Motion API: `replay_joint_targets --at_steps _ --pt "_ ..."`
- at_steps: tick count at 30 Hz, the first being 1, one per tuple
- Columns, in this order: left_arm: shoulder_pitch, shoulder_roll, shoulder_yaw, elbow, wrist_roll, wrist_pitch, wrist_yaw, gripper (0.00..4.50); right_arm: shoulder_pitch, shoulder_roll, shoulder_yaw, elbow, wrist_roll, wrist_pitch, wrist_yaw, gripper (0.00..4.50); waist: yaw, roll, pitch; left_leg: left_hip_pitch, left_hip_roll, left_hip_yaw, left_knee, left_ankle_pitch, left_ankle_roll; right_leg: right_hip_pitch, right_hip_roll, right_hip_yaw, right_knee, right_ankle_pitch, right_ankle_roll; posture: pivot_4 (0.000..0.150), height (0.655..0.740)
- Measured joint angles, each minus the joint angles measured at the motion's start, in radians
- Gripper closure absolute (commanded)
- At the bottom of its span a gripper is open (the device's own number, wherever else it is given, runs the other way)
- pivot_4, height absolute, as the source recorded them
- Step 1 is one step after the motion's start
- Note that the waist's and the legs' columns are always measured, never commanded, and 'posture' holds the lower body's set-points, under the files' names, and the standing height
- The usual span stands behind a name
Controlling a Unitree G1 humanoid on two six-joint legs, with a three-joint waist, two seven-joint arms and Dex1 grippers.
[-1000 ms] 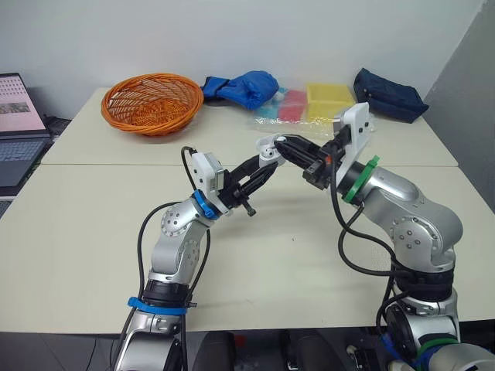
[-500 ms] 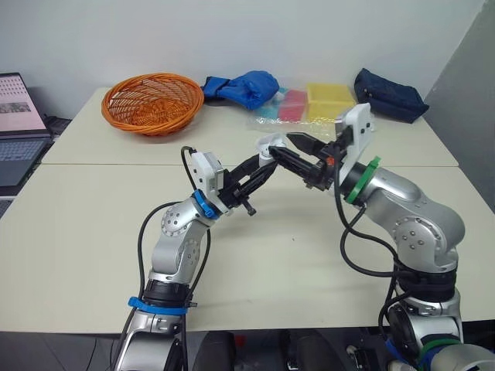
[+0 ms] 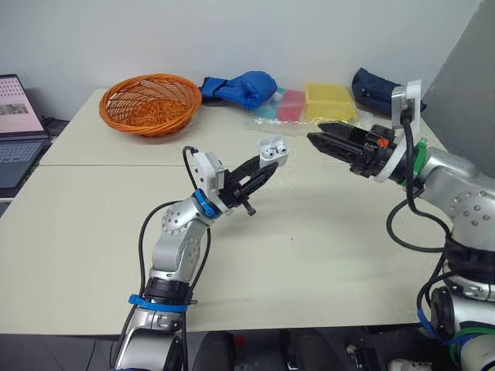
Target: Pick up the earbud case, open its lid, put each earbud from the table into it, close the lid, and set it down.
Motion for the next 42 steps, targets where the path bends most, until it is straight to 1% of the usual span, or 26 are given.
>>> replay_joint_targets --at_steps 3,7,10,16,29,33,42 --pt "-0.005 -0.002 -0.004 -0.001 0.0 -0.003 -0.011 3.76 -0.053 -0.021 0.068 0.128 -0.103 -0.059 0.045 4.46 -0.001 0.0 0.0 0.0 0.0 0.001 0.0 0.0 0.0 0.0 0.0 0.0 0.0 0.0 0.0 0.15 0.74" --pt "-0.005 -0.005 -0.007 -0.004 0.0 -0.003 -0.012 3.76 -0.097 0.004 0.151 0.234 -0.187 -0.098 0.081 4.46 -0.002 0.001 0.0 0.0 0.0 0.001 -0.001 0.0 0.0 -0.001 0.0 0.0 0.0 0.0 0.0 0.15 0.74" --pt "-0.006 -0.005 -0.024 -0.005 0.0 -0.001 -0.014 3.76 -0.144 0.027 0.199 0.279 -0.235 -0.106 0.092 4.46 -0.001 0.001 0.001 0.0 0.0 0.001 -0.001 0.0 0.0 -0.001 0.0 0.0 0.0 0.0 0.0 0.15 0.74" --pt "-0.003 -0.005 -0.032 -0.018 0.0 0.013 -0.011 3.76 -0.193 0.097 0.218 0.286 -0.239 -0.075 0.118 4.46 0.0 0.001 0.001 -0.001 0.0 0.0 -0.001 0.0 0.0 -0.001 0.0 0.0 0.0 0.0 0.0 0.15 0.74" --pt "0.0 -0.005 -0.041 -0.052 -0.003 0.036 -0.009 3.76 -0.218 0.099 0.193 0.186 -0.202 0.053 0.125 4.46 0.0 0.001 0.001 -0.001 0.0 0.0 0.0 0.0 0.0 -0.001 0.0 0.0 0.0 0.0 0.0 0.15 0.74" --pt "0.0 -0.012 -0.039 -0.057 -0.011 0.04 0.004 3.76 -0.205 0.057 0.201 0.13 -0.211 0.046 0.15 4.46 0.0 0.001 0.001 -0.002 0.0 0.0 0.0 0.0 0.0 -0.001 0.0 0.0 0.0 0.0 0.0 0.15 0.74" --pt "-0.006 -0.013 -0.033 -0.049 -0.017 0.044 0.009 3.76 -0.161 0.059 0.199 0.068 -0.253 -0.013 0.138 4.46 0.0 0.001 0.001 -0.001 0.0 0.0 0.0 0.0 0.0 -0.001 0.0 0.0 0.0 0.0 0.0 0.15 0.74"
